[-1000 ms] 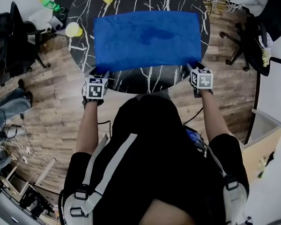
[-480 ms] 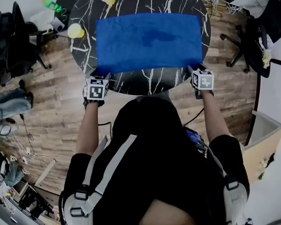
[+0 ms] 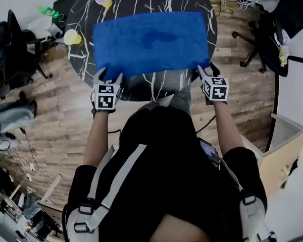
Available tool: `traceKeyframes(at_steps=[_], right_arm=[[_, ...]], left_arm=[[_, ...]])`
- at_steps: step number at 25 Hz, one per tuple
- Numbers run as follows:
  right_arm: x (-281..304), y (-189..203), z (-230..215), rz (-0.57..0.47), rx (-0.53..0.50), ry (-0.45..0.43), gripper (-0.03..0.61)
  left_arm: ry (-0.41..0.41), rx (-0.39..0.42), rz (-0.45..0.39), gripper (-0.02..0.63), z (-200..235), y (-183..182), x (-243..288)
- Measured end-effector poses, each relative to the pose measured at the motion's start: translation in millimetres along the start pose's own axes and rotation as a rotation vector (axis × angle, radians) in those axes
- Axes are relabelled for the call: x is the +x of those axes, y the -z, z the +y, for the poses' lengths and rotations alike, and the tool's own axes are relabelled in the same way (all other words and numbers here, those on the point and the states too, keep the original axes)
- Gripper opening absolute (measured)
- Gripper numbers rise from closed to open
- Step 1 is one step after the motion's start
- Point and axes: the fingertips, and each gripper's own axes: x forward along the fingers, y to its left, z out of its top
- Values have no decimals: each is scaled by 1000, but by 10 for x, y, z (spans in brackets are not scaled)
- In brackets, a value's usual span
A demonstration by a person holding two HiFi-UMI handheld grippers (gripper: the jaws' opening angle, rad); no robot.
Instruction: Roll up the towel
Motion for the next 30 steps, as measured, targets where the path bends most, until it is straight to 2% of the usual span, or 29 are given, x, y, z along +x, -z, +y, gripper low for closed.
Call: traceKeyframes(at_steps=[4, 7, 10, 14, 23, 26, 30], right_arm=[[-153, -151, -84, -81, -28, -40, 236], [-163, -208, -188, -102, -65, -93, 235], [-138, -194, -248, -83, -210, -173, 232], [-176, -84, -284, -55, -427, -300, 221], [-130, -4, -542, -24, -696, -523, 204], [-129, 28, -456, -38, -813, -579, 196], [-111, 151, -327, -15, -929, -605, 195]], left_arm=[[29, -9, -75, 284, -381, -344, 11], [35, -21, -113, 284, -701, -551, 58], [21, -24, -114, 284, -982, -638, 135], [17, -43, -75, 281, -1321, -604, 153], [-84, -116, -60, 275, -2042, -719, 320], [-93, -164, -58, 270, -2067, -707, 315], [-77, -137, -60, 264, -2070, -694, 275]])
